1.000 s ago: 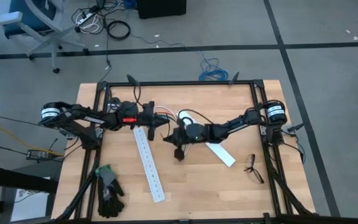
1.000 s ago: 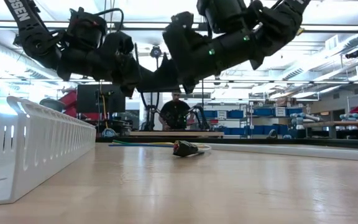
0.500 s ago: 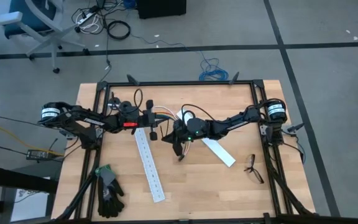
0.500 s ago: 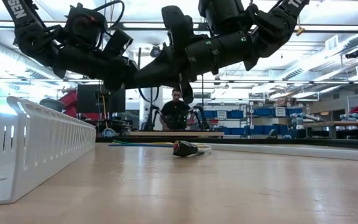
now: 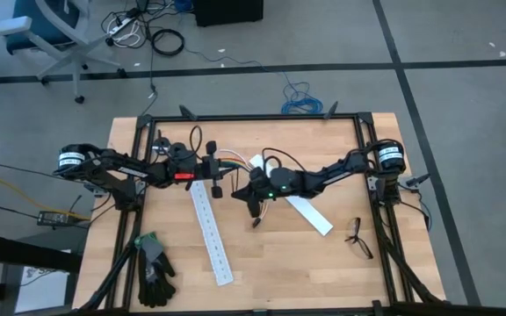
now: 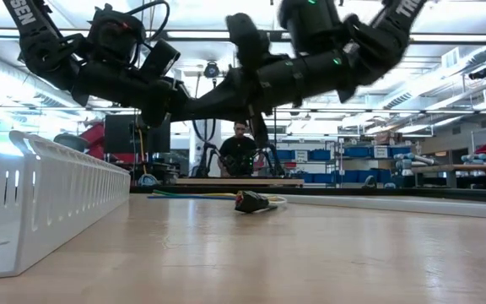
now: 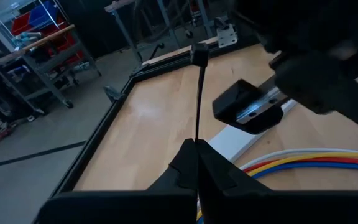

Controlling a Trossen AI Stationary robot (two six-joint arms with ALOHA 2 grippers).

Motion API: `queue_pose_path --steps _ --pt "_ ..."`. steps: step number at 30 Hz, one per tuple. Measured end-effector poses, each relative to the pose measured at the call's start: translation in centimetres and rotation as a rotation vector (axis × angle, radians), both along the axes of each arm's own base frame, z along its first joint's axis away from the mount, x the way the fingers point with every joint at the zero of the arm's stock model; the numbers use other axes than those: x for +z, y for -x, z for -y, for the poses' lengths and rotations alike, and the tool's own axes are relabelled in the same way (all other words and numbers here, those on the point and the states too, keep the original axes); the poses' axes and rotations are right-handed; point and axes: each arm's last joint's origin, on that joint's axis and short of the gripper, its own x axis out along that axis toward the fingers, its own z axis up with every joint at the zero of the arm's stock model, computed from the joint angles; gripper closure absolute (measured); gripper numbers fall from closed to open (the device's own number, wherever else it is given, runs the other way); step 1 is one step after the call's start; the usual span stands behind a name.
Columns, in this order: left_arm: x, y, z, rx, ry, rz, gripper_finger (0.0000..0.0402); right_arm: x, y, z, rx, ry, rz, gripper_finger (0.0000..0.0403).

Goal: Ziptie cables
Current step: Wrap the cables together using the black zip tie

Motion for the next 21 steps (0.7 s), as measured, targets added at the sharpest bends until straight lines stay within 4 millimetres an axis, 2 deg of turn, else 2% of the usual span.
queue_pose_path --steps 4,21 --pt "-0.3 0.3 0.1 -0.010 0.009 -0.006 0.0401 -0.6 1.1 0.4 -0.009 -0.048 0.067 0.0403" --pt "-0.1 0.2 0.3 -0.080 0.030 0.020 0.0401 -0.9 1.2 1.3 0.012 -0.071 0.035 0.0403"
